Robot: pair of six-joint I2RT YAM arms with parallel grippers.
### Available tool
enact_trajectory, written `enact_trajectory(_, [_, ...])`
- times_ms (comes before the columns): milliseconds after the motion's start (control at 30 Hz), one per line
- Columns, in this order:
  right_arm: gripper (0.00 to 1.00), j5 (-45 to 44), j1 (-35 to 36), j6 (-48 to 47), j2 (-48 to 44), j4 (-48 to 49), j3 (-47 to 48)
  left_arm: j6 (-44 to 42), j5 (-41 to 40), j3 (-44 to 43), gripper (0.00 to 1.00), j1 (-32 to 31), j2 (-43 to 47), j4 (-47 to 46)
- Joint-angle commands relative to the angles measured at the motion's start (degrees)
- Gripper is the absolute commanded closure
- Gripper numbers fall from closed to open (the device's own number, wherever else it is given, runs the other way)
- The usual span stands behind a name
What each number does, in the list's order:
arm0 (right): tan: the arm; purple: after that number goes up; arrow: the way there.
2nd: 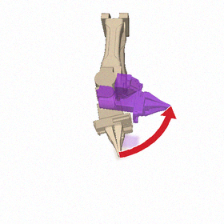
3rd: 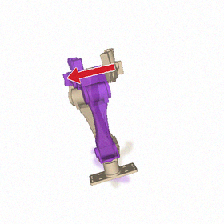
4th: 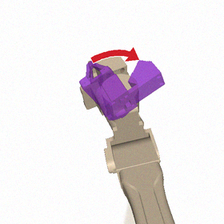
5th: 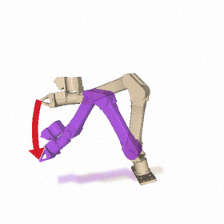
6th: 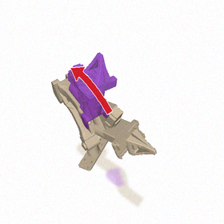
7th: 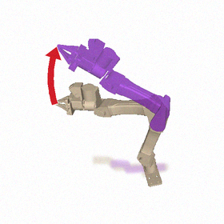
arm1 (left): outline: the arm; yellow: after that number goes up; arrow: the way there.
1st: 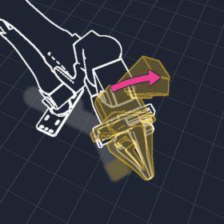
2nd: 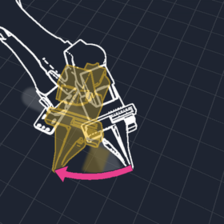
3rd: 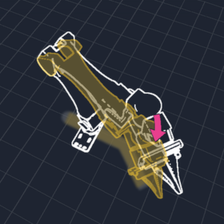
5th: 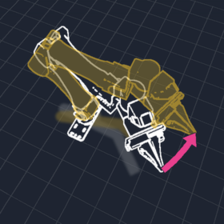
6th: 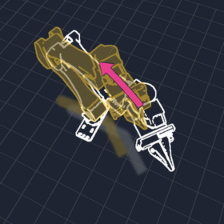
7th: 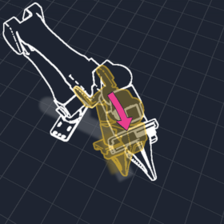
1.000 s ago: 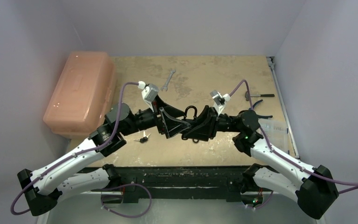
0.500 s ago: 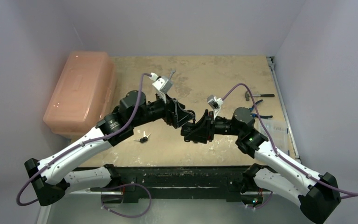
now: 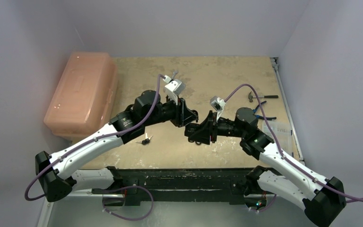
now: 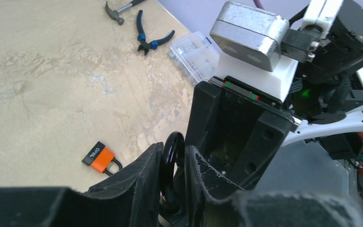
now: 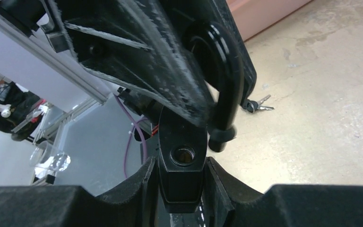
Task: Unlock with the key
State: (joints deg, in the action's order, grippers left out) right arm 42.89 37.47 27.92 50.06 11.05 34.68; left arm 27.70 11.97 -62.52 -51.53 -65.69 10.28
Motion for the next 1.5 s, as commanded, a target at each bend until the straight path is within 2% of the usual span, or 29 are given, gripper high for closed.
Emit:
enact_trajectory(0, [1.00, -2.77, 0.01, -3.30, -1.95, 0.96, 4.23, 2.66, -0.85, -0.24, 0.77, -0.19, -1.89, -2.92])
enact_trajectory(233, [1.00, -13.88, 0.06, -10.76, -1.88, -10.01, 7.60, 7.14, -9.68, -1.50, 0.81, -0.62, -3.37, 1.04])
enact_trajectory(367, [1.00, -17.53, 0.05, -13.78, -1.29, -13.36, 8.47, 12.15, -18.65, -5.13, 0.80, -1.16, -7.09, 8.14])
enact_trajectory(467, [1.00, -18.75, 0.05, -13.95, -1.37, -13.83, 8.77, 17.07, -23.76, -7.16, 0.72, -1.21, -10.40, 13.31])
enact_trajectory(633, [1.00, -20.70, 0.06, -14.03, -1.28, -15.01, 9.20, 21.82, -26.88, -8.11, 0.51, -1.23, -12.05, 15.51])
enact_trajectory(733, [1.00, -20.83, 0.06, -13.95, -1.13, -15.15, 9.01, 22.66, -26.36, -8.05, 0.47, -1.21, -11.85, 14.93])
enact_trajectory(900, [1.00, -19.87, 0.06, -13.26, -1.20, -14.96, 8.92, 18.79, -21.64, -5.96, 0.45, -1.21, -8.58, 10.19])
enact_trajectory(1033, [1.00, -17.64, 0.05, -12.34, -1.04, -14.10, 8.75, 15.65, -15.20, -2.55, 0.37, -1.22, -4.33, 3.84])
enact_trajectory(1167, [1.00, -16.73, 0.06, -11.61, -0.95, -13.14, 8.98, 14.51, -13.99, -0.05, 0.29, -1.27, -1.93, 0.23])
enact_trajectory(1300, [1.00, -15.82, 0.06, -11.32, -0.76, -13.01, 9.59, 14.27, -14.30, -0.40, 0.29, -1.23, -3.75, -0.32])
enact_trajectory(1467, [1.00, -15.21, 0.05, -11.35, -0.66, -13.47, 10.05, 14.70, -14.96, -4.22, 0.36, -1.22, -8.78, 0.95])
